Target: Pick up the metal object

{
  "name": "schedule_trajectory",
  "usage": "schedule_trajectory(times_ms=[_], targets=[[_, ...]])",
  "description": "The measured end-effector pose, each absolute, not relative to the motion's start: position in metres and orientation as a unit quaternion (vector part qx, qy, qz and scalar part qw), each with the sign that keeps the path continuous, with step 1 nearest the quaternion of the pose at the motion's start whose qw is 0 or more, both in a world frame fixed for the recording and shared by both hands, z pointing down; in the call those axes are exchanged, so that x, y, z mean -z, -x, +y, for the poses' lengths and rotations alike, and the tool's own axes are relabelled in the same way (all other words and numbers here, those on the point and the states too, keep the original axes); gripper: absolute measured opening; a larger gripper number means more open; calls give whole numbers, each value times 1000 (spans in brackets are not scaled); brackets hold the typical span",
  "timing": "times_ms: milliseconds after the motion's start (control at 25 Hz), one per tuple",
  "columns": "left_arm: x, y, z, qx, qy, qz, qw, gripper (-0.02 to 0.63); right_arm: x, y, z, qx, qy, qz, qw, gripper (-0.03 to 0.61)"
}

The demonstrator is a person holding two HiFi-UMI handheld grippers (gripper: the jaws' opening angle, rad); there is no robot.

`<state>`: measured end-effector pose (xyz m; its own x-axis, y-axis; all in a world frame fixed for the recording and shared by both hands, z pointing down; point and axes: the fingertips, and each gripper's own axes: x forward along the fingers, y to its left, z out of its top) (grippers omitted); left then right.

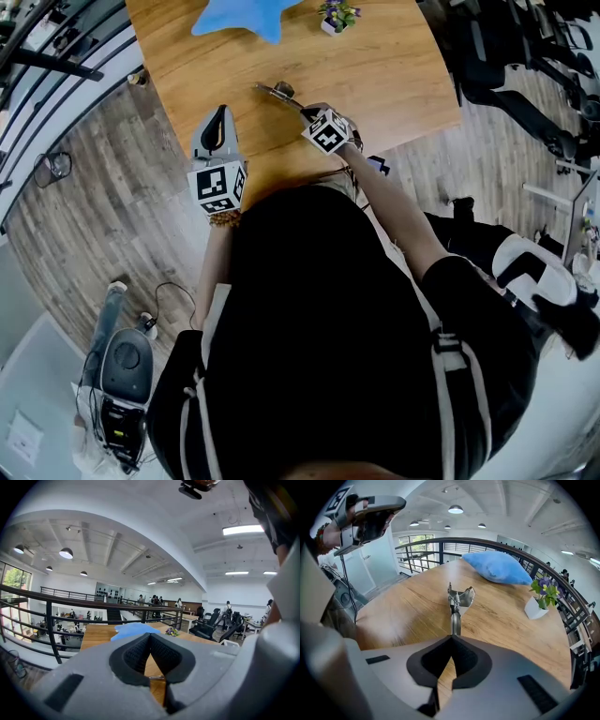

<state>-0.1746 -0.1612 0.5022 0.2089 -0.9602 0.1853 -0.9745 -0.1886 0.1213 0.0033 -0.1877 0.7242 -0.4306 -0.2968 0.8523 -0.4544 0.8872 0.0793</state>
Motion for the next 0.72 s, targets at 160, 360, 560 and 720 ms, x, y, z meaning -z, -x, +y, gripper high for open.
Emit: schedule_trajectory(times_ms=[160, 360, 560, 720], targets=[[-501, 174, -162, -34, -770, -628, 105, 8, -716, -9, -190, -53, -236, -841, 484, -3], [-504, 175, -162, -34, -770, -628, 107, 8, -709, -10, -191, -4, -238, -839, 489, -5], [-503, 172, -162, -35, -772, -626, 106, 8, -701, -9, -189, 54, -220, -834, 504, -5], [-503, 171, -161, -34, -772, -626, 107, 8, -689, -6, -190, 79, -216, -834, 502, -5]])
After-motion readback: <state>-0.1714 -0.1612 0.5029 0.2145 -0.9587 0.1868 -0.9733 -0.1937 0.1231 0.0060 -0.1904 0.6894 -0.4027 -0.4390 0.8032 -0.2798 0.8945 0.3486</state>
